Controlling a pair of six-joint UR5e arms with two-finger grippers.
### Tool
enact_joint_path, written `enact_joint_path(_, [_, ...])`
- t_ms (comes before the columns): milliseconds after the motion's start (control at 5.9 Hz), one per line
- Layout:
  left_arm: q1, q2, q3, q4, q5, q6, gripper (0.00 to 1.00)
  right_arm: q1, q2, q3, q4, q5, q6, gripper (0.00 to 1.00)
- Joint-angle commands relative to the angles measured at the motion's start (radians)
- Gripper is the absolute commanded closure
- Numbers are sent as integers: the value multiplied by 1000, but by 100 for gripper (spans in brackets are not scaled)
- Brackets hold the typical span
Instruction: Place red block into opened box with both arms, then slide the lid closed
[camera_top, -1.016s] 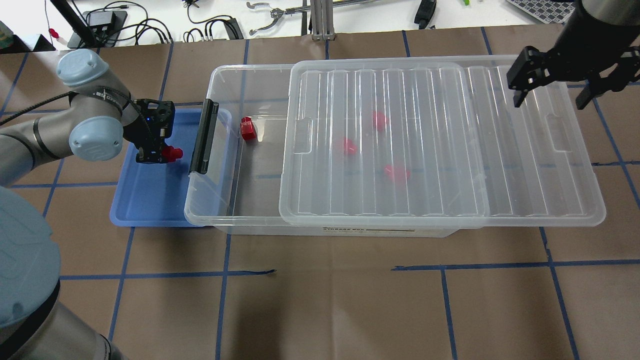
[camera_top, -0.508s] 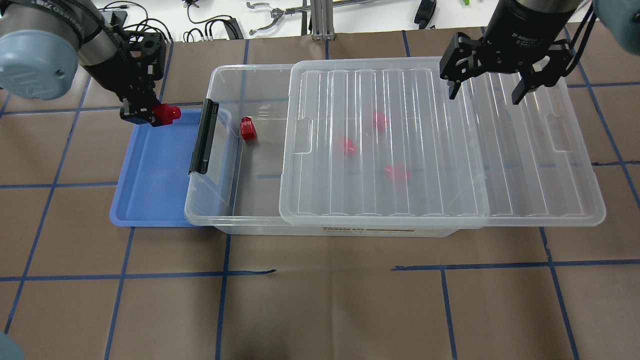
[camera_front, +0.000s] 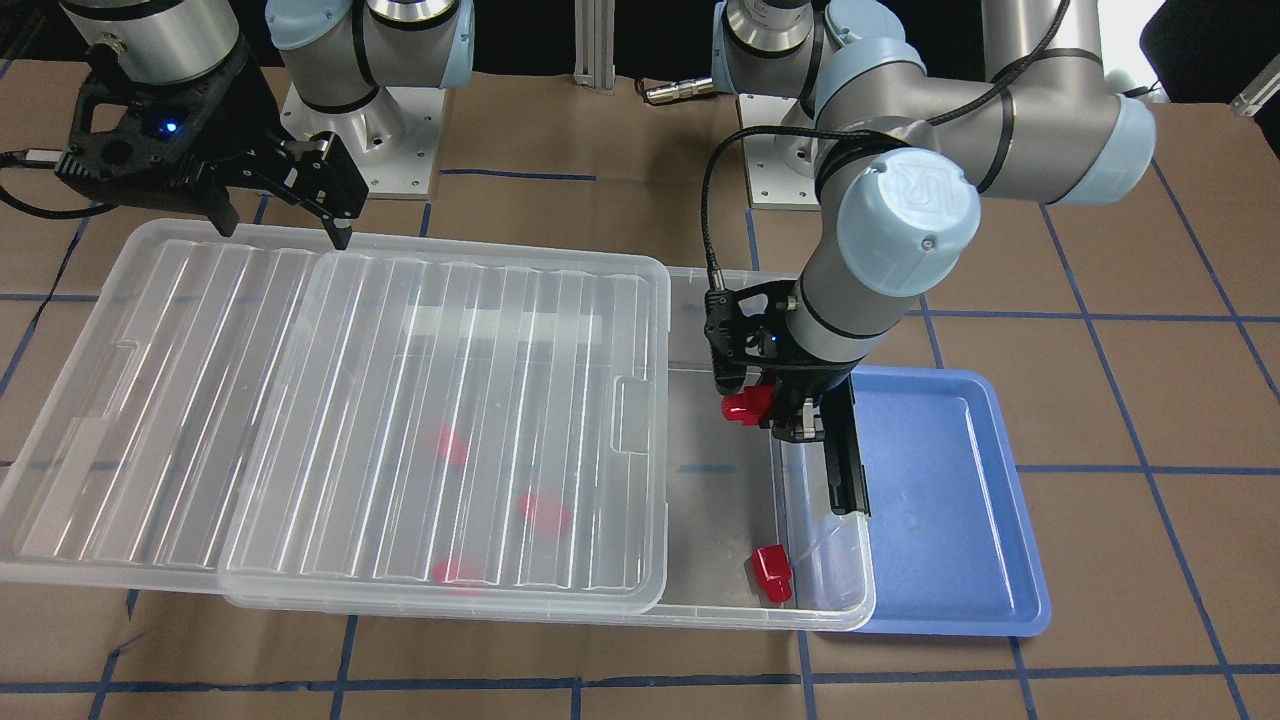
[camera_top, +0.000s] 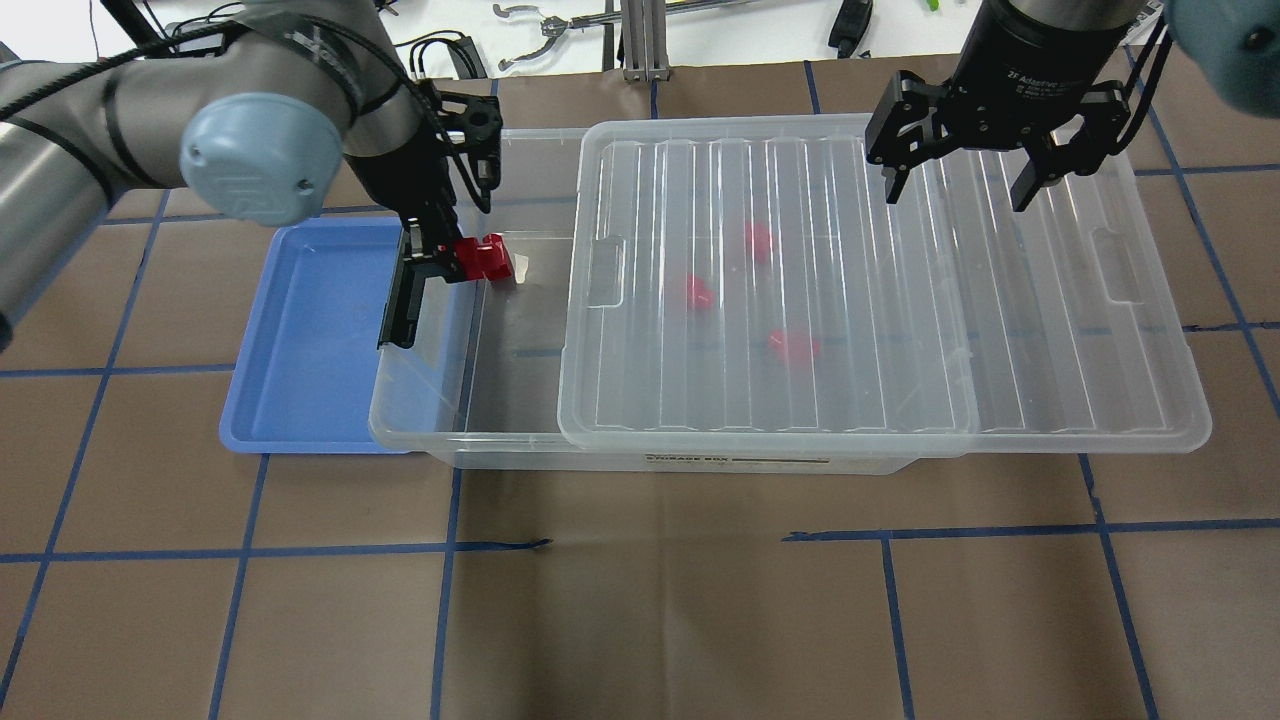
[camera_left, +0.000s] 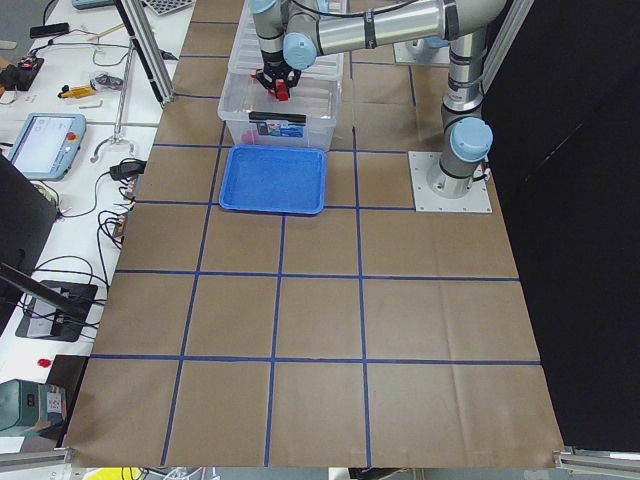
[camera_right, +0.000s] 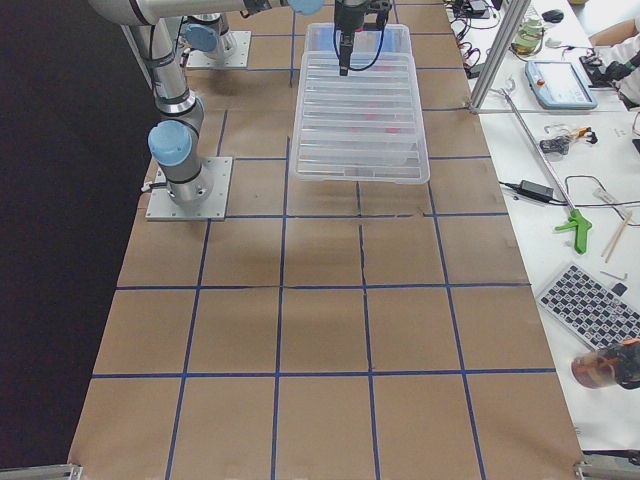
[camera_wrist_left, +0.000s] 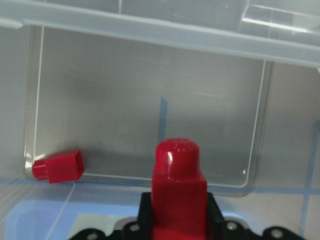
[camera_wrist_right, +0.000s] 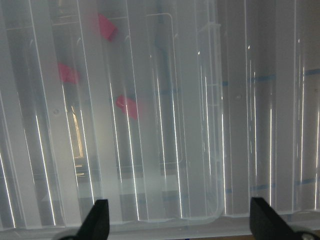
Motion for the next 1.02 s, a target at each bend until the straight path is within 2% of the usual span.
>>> enact_joint_path(0, [-9, -53, -115, 206, -1, 5, 100, -9, 1, 1, -1, 0, -5, 0])
enact_joint_path(169, [-7, -56, -151, 226, -1, 4, 100, -9, 1, 1, -1, 3, -5, 0])
enact_joint_path(339, [-4, -75, -154, 259, 1, -5, 97, -9, -2, 0, 2, -9, -5, 0])
enact_joint_path(508, [-4, -111, -154, 279, -1, -2, 97, -10, -5, 0, 2, -7, -5, 0])
enact_joint_path(847, [-4, -122, -174, 307, 1, -1, 97, -10, -7, -2, 2, 0, -5, 0])
